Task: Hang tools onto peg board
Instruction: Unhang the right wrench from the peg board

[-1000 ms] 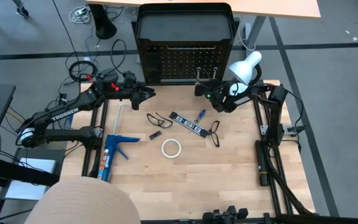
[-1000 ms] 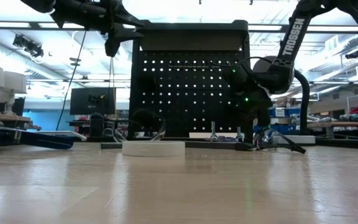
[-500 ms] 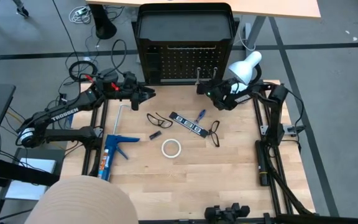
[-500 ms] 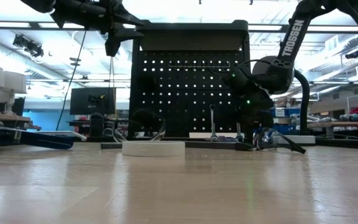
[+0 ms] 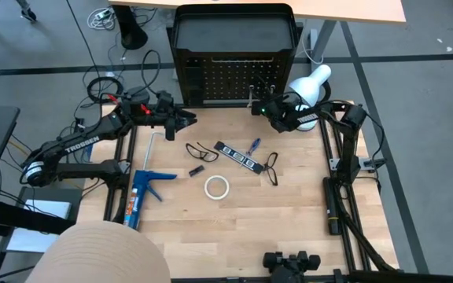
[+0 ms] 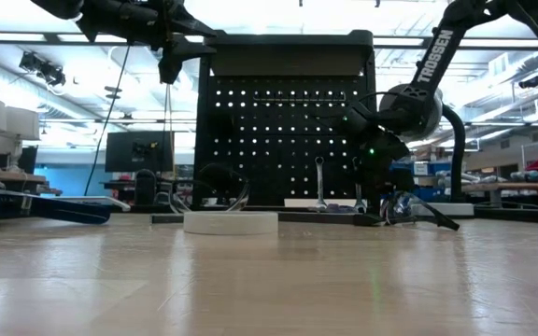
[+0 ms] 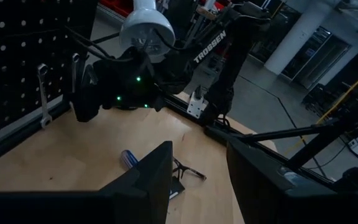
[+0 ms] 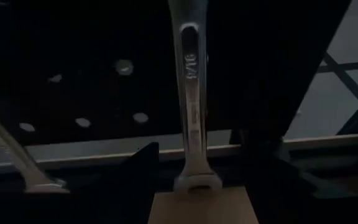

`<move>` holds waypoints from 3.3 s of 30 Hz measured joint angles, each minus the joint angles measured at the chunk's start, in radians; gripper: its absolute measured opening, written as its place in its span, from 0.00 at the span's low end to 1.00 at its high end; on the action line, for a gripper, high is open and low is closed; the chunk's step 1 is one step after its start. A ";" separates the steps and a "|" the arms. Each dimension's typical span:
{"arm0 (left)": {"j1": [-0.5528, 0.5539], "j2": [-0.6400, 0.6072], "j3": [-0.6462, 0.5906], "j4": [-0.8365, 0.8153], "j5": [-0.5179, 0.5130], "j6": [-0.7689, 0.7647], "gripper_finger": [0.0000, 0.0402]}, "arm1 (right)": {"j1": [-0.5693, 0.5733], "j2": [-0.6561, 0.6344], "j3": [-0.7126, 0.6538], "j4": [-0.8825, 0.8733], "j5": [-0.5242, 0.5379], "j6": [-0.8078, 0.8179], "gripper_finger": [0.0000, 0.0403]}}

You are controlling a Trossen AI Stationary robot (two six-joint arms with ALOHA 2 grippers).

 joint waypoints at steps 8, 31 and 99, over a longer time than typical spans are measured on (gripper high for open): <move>0.000 0.000 0.000 0.000 0.000 0.000 0.39 | -0.009 0.000 0.000 -0.015 -0.006 -0.024 0.56; 0.000 0.000 0.000 0.008 -0.011 -0.003 0.39 | -0.037 -0.004 0.021 -0.060 -0.094 -0.132 0.12; 0.000 -0.032 0.001 -0.053 -0.001 0.060 0.39 | 0.044 -0.064 -0.033 0.059 -0.105 -0.027 0.11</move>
